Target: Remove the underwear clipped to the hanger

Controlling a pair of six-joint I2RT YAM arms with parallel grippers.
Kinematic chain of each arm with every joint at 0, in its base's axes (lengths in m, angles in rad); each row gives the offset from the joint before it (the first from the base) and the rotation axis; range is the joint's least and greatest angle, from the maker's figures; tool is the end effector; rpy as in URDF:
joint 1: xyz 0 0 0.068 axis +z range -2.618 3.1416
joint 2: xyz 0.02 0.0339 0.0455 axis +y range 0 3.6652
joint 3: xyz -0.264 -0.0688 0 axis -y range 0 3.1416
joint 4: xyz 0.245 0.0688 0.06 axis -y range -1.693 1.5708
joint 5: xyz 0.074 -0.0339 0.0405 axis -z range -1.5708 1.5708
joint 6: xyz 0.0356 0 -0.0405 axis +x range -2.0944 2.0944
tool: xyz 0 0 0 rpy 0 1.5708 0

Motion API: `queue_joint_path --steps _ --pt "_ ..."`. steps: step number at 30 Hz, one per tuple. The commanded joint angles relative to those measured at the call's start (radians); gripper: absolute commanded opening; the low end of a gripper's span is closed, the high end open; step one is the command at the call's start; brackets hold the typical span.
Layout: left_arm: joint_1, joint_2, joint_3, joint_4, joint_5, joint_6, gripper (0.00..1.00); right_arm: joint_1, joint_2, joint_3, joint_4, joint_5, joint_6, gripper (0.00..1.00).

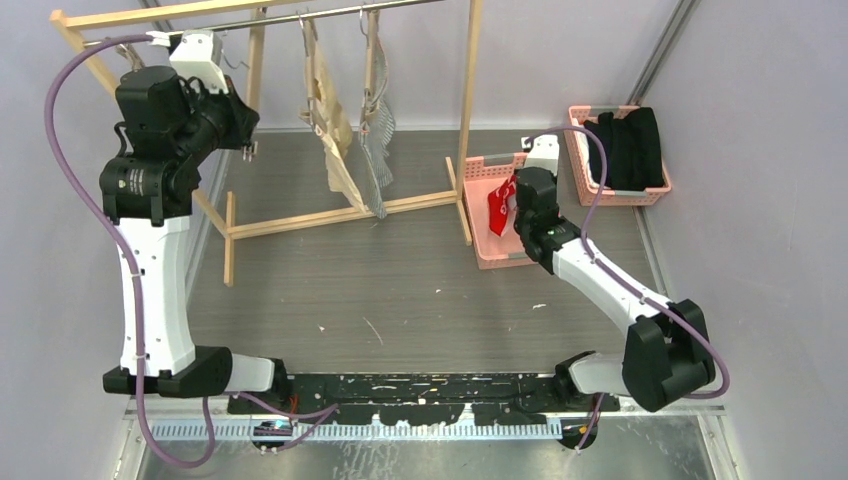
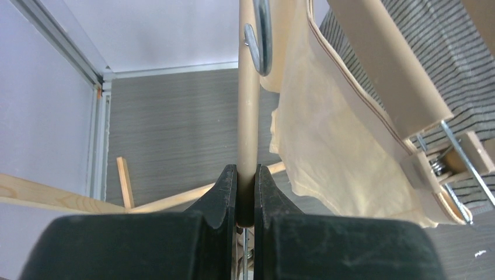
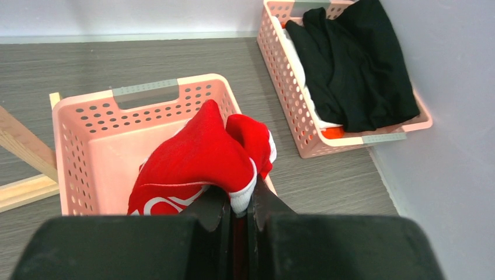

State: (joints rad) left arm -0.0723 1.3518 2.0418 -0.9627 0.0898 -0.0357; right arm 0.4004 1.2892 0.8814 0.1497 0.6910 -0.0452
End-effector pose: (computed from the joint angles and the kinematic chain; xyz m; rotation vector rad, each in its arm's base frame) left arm 0.2180 -0.0190 0.5439 0.0966 1.8428 -0.1583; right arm 0.2791 0.0935 0.2991 0.0850 1.7820 -0.3751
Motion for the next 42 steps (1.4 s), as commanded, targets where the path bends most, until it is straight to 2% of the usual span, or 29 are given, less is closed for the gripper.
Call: queue_joint_path --steps 1,11,20,25,37,42 --pt "0.039 0.014 0.060 0.095 -0.006 0.002 0.00 -0.009 0.039 0.005 0.050 -0.065 0.051 0.01" --pt "0.133 0.012 0.053 0.133 0.018 -0.016 0.00 -0.015 0.143 -0.008 0.054 -0.106 0.068 0.01" --pt "0.195 0.046 0.049 0.133 0.053 -0.043 0.00 -0.015 0.160 -0.028 0.054 -0.131 0.091 0.01" --pt "0.211 0.050 0.015 0.189 0.053 -0.064 0.00 -0.015 0.157 -0.034 0.053 -0.148 0.099 0.01" --pt "0.221 0.066 0.007 0.142 0.039 -0.063 0.01 -0.015 0.149 -0.048 0.025 -0.186 0.126 0.01" --pt "0.224 0.057 -0.010 0.142 0.040 -0.049 0.06 -0.015 0.139 -0.052 0.016 -0.186 0.133 0.01"
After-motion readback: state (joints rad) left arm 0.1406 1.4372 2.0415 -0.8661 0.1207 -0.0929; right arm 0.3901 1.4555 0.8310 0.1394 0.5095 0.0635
